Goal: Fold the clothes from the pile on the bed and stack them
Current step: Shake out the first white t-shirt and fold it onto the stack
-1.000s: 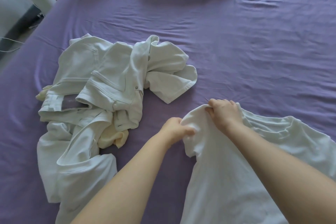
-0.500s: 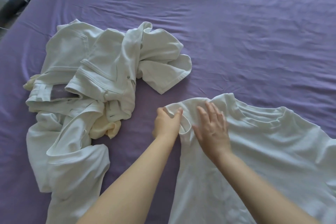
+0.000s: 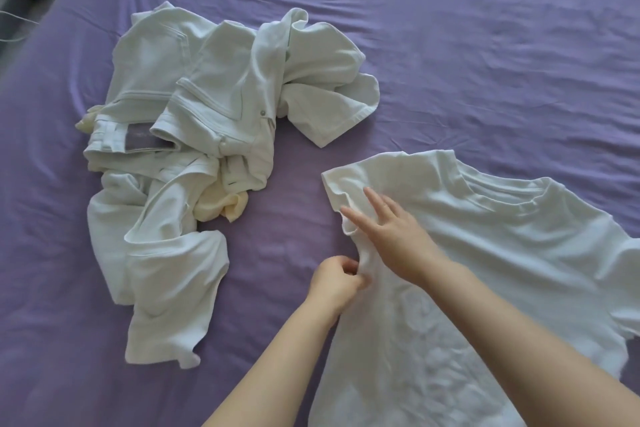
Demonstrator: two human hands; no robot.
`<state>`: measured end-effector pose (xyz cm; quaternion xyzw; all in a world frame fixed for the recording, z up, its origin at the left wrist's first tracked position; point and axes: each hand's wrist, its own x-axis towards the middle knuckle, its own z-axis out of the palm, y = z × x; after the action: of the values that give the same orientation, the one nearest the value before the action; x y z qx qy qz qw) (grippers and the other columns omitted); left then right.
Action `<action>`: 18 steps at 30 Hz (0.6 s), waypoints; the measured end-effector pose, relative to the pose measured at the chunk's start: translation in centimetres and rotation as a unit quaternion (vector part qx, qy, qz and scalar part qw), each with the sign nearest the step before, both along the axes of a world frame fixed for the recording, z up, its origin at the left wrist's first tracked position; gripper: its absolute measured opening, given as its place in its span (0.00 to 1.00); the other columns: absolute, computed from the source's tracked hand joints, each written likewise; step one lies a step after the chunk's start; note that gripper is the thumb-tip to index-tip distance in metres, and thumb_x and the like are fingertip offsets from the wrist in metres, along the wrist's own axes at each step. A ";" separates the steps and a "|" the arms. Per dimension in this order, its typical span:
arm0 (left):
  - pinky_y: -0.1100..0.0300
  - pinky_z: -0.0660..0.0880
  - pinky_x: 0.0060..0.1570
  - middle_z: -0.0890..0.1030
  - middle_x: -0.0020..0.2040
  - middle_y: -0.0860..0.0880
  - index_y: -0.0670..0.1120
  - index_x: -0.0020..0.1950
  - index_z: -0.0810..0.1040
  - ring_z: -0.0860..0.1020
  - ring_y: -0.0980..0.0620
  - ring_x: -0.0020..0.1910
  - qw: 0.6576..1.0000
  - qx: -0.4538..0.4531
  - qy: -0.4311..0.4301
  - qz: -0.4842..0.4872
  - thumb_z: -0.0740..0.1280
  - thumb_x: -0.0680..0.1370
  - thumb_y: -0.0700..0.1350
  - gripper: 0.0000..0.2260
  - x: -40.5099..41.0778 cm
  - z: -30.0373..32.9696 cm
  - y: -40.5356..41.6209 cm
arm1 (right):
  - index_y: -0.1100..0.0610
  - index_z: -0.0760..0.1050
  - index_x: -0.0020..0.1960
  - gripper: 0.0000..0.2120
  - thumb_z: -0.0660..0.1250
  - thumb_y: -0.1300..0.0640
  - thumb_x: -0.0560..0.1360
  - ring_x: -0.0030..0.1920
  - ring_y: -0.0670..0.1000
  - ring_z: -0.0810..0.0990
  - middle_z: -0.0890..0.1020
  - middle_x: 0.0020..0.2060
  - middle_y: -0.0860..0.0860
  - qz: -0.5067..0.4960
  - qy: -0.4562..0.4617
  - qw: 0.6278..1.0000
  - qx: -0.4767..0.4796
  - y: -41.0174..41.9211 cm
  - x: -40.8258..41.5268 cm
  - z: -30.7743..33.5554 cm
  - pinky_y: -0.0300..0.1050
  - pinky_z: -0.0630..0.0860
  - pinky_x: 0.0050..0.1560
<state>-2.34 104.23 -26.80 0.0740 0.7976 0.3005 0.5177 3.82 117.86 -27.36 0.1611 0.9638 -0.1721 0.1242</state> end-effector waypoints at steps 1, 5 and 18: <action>0.57 0.73 0.41 0.79 0.38 0.54 0.48 0.45 0.77 0.76 0.52 0.39 1.000 0.002 0.015 -0.012 0.68 0.73 0.46 0.03 0.3 0.1 -0.2 | 0.40 0.56 0.74 0.35 0.52 0.68 0.73 0.75 0.59 0.50 0.46 0.76 0.54 0.062 0.010 0.998 -0.002 0.2 0.4 0.5 0.51 0.62 0.67; 0.59 0.69 0.37 0.79 0.44 0.51 0.47 0.48 0.72 0.75 0.49 0.44 0.996 0.024 0.086 -0.017 0.62 0.78 0.54 0.10 1.2 0.8 -0.7 | 0.50 0.74 0.62 0.20 0.53 0.64 0.76 0.76 0.61 0.45 0.47 0.76 0.54 0.186 0.002 0.982 0.043 -0.3 0.6 1.3 0.51 0.66 0.64; 0.53 0.73 0.42 0.78 0.40 0.53 0.49 0.42 0.71 0.76 0.49 0.42 0.994 0.023 0.070 -0.074 0.67 0.75 0.51 0.08 3.0 -0.5 -5.6 | 0.58 0.71 0.67 0.32 0.76 0.62 0.65 0.67 0.66 0.69 0.67 0.69 0.66 -0.090 0.090 0.992 -0.001 -5.5 3.4 -0.1 0.56 0.74 0.58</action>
<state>0.65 98.60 -27.25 0.1661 0.8170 0.2739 0.4795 7.25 112.34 -27.51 0.2305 0.9526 -0.1976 0.0217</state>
